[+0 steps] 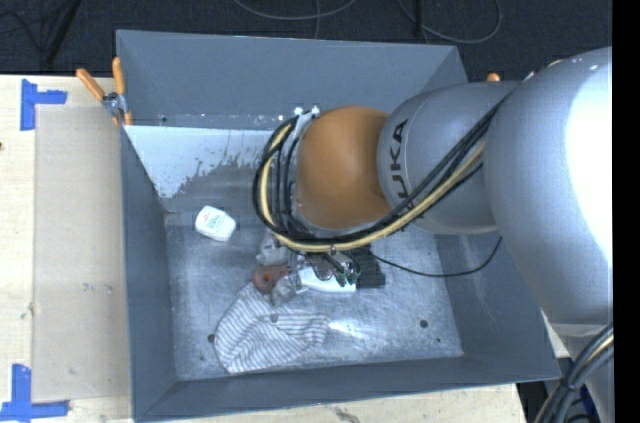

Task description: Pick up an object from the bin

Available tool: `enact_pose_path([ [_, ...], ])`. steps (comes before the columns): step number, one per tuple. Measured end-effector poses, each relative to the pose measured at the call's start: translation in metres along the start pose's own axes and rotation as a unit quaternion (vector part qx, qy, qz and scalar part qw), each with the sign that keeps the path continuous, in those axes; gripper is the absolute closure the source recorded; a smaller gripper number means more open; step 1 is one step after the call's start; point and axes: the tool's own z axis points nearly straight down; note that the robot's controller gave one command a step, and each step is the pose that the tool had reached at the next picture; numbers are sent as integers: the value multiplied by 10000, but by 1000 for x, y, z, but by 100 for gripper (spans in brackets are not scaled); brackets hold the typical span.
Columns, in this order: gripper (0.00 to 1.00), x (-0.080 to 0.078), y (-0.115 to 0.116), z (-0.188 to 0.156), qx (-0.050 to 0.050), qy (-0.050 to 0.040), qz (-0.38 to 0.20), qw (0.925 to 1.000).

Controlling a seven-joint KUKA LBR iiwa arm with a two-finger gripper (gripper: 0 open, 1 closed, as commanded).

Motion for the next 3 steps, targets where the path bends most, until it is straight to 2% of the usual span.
enact_pose_path([
  [2, 100, 2, 0, -5, -2, 16, 2, 10000],
  [3, 100, 2, 0, -19, 0, -30, 4, 10000],
])
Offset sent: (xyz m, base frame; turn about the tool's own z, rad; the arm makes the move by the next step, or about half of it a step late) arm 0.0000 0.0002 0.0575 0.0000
